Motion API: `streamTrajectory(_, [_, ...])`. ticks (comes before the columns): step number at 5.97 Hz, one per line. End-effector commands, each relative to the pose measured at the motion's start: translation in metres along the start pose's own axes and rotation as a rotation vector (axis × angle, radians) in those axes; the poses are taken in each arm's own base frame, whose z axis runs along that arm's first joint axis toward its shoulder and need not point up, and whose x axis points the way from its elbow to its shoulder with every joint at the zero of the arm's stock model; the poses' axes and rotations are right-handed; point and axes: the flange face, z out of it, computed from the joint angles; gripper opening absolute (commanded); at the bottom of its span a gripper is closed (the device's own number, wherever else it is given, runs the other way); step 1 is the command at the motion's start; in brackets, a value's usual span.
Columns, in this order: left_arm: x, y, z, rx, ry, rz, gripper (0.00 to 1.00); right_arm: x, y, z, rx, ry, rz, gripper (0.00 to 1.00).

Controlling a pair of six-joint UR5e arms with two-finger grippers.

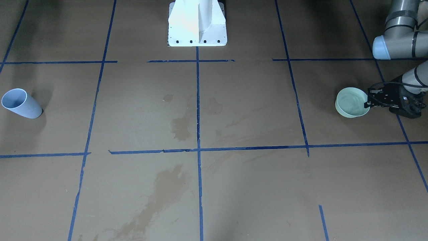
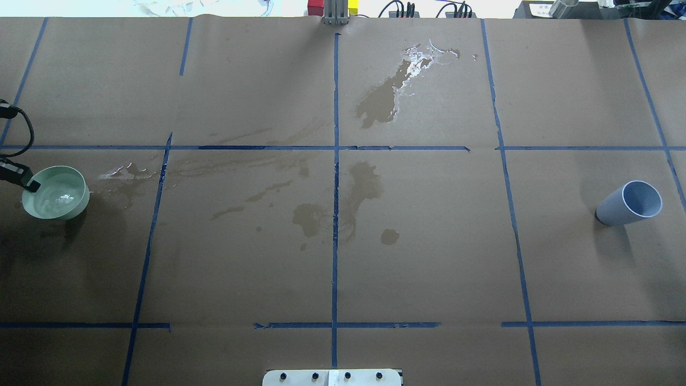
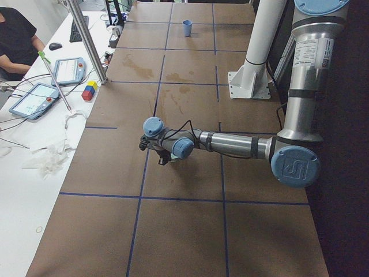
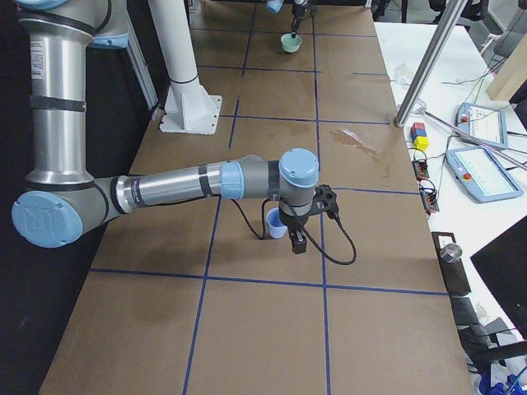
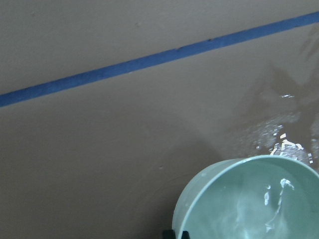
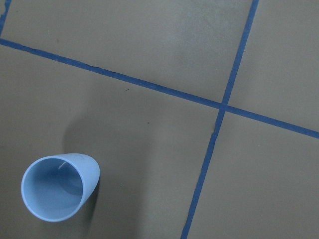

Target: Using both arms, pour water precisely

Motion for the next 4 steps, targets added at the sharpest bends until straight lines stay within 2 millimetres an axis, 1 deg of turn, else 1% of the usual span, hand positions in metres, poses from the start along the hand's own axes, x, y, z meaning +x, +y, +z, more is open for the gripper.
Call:
streamTrajectory(1, [-0.0155, 0.0050, 0.0118, -0.025, -0.007, -0.024, 0.05, -0.0060, 0.0005, -0.0030, -0.010, -0.001, 0.004, 1.00])
streamTrajectory(2, [-0.0198, 0.0062, 0.0150, -0.032, -0.009, -0.032, 0.10, -0.0073, -0.0006, -0.0025, -0.011, -0.001, 0.001, 1.00])
streamTrajectory(3, [-0.0204, 0.0058, 0.0157, -0.033, -0.009, -0.035, 0.69, -0.0078, -0.0006, -0.0040, -0.008, -0.001, 0.000, 1.00])
streamTrajectory(4, [-0.0166, 0.0044, 0.0118, -0.024, -0.007, -0.028, 1.00, -0.0129, -0.0018, -0.0060, -0.005, -0.002, -0.010, 1.00])
